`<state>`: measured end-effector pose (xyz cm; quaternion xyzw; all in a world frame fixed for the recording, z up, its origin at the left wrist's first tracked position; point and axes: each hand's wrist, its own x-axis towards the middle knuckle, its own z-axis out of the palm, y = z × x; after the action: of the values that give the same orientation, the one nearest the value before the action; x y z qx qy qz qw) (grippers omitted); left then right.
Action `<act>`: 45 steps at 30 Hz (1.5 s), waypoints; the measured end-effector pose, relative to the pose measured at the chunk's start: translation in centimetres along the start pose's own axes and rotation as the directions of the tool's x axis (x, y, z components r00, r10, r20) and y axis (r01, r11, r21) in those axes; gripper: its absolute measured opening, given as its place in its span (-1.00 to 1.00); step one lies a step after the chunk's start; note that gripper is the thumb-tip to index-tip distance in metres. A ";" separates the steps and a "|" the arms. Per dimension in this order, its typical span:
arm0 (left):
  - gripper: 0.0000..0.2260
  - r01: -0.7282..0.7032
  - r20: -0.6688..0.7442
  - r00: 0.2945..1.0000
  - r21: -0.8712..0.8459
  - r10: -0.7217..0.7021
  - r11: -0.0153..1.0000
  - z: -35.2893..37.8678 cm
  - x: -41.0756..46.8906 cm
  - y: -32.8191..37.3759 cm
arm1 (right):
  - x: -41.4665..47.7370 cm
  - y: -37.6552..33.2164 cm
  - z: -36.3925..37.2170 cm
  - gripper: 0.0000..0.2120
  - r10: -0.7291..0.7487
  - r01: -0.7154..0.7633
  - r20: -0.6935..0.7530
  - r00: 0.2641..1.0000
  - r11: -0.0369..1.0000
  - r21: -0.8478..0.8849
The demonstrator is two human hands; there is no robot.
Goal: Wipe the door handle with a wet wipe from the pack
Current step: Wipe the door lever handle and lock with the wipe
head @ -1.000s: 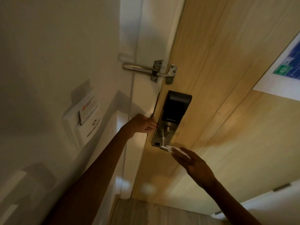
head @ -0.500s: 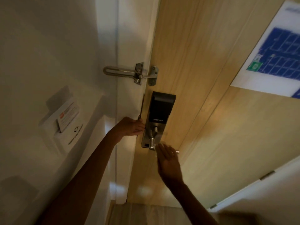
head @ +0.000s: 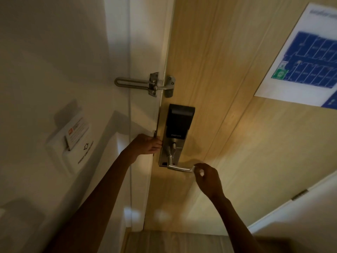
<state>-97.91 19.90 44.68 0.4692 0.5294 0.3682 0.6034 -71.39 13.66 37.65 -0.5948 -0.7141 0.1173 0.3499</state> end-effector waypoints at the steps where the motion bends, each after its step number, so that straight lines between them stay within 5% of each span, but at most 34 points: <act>1: -0.69 -0.016 0.003 1.000 0.016 0.016 1.000 0.0 -0.1 -0.1 | -0.3 0.3 -0.2 -0.77 0.110 -0.109 -0.006 0.994 0.990 0.093; 4: -0.71 -0.068 -0.005 0.998 0.041 0.069 0.997 -0.1 0.0 -0.4 | -1.2 0.8 0.2 -0.85 0.440 -0.439 0.116 0.891 0.766 0.470; 7: -0.74 -0.091 -0.006 0.996 0.056 0.092 0.994 -0.2 0.0 -0.5 | -2.3 0.6 1.8 -0.80 0.563 -0.503 0.100 0.820 0.627 0.595; 12: -0.75 -0.073 0.003 0.997 0.043 0.073 0.996 0.0 -0.1 -0.3 | -2.2 -2.2 1.7 -0.77 0.519 -0.401 -0.229 0.823 0.818 0.412; 17: -0.77 -0.093 -0.004 0.996 0.085 0.094 0.992 -0.2 0.0 -0.7 | -2.1 -1.9 1.7 -0.77 0.523 -0.440 -0.172 0.835 0.821 0.364; 22: -0.87 -0.104 -0.012 0.994 0.070 0.105 0.992 0.0 0.4 -0.9 | -3.3 -2.4 2.1 -0.78 0.521 -0.430 -0.265 0.811 0.839 0.334; 27: -0.87 -0.131 -0.047 0.990 0.071 0.134 0.989 0.2 0.1 -1.5 | -2.7 -1.3 2.7 -0.75 0.599 -0.505 -0.114 0.792 0.749 0.429; 30: -0.90 -0.172 -0.116 0.978 0.015 0.173 0.985 0.9 -0.3 -2.5 | -3.1 -1.6 2.4 -0.76 0.595 -0.491 -0.142 0.791 0.756 0.433; 38: -0.78 -0.259 -0.226 0.911 0.339 0.346 0.904 1.4 -0.7 -4.2 | -2.3 -1.3 1.1 -0.89 0.571 -0.492 -0.049 0.819 0.744 0.452; 45: -0.84 -0.258 -0.246 0.902 0.353 0.356 0.899 1.9 -0.9 -4.6 | -1.8 -0.5 0.2 -0.87 0.546 -0.493 0.001 0.838 0.755 0.433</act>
<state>-96.41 17.36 40.60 0.5745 0.5856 0.4393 0.3662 -71.82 11.93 37.15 -0.6871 -0.4554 0.3217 0.4659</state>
